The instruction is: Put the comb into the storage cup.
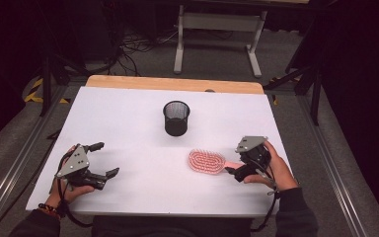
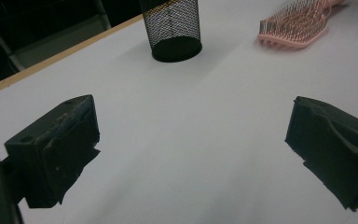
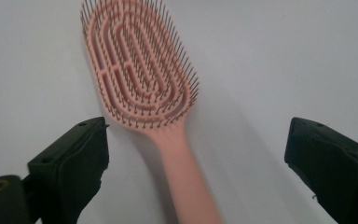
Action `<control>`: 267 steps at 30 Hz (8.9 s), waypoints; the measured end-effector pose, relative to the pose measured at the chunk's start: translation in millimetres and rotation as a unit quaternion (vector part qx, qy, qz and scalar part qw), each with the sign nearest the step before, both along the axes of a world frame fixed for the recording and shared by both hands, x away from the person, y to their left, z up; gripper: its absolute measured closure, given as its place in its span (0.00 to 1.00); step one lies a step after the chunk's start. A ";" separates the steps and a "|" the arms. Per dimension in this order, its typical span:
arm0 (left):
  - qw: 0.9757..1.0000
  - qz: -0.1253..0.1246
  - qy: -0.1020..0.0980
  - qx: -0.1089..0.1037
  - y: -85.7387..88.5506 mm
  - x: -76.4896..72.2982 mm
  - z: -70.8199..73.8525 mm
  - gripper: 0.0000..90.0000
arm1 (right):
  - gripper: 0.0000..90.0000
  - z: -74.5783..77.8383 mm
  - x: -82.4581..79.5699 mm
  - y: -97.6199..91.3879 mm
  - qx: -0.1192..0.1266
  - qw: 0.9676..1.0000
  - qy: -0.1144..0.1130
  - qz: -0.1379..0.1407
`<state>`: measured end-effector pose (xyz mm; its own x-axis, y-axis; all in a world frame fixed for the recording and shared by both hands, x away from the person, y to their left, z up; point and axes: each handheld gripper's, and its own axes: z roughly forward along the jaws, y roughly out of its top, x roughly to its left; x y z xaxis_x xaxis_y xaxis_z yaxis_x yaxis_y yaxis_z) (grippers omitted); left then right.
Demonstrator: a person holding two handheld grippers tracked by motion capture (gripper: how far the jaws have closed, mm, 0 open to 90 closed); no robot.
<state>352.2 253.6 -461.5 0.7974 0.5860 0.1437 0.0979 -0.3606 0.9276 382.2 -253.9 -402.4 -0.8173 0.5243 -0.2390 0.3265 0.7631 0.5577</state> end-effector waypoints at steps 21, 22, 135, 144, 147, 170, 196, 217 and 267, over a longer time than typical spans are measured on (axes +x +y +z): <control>1.000 -0.004 0.012 0.008 -4.7 2.1 -4.3 0.07 | 0.67 -29.2 36.6 17.7 -0.083 0.987 0.123 0.055; 1.000 -0.005 0.014 0.008 -4.6 2.1 -4.3 0.07 | 0.68 -29.0 35.6 18.1 -0.083 0.987 0.123 0.058; 0.976 -0.033 0.027 -0.212 -135.1 36.0 69.5 0.52 | 0.77 -28.2 -39.2 129.5 0.224 0.942 -0.251 -0.005; 0.975 -0.052 0.030 -0.214 -132.2 39.5 72.5 0.63 | 0.77 -32.6 -37.5 129.3 0.219 0.940 -0.261 -0.018; 0.976 -0.053 0.030 -0.211 -131.2 39.4 74.0 0.65 | 0.77 -33.3 -37.4 129.9 0.217 0.940 -0.263 -0.018; 0.981 -0.050 -0.006 -0.189 -102.3 38.5 87.3 0.71 | 0.36 -28.0 -35.7 111.0 0.237 0.940 -0.243 -0.015; 0.980 -0.015 -0.037 -0.195 -67.0 35.8 103.0 0.71 | 0.18 -33.4 -45.6 53.1 0.216 0.944 -0.244 -0.052; 0.980 0.006 -0.068 -0.185 -58.4 48.8 137.1 0.71 | 0.16 -55.0 -59.6 8.0 0.184 0.945 -0.239 -0.124; 0.991 -0.028 -0.103 -0.082 -157.3 106.2 199.1 0.71 | 0.17 -53.5 -60.6 10.8 0.162 0.949 -0.244 -0.115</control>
<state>458.4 96.3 -262.4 0.7935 0.5698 0.2139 -0.1161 -0.2033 0.9722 321.6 -243.1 -455.9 -0.5058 0.7861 -0.3552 0.1055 0.4651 0.8790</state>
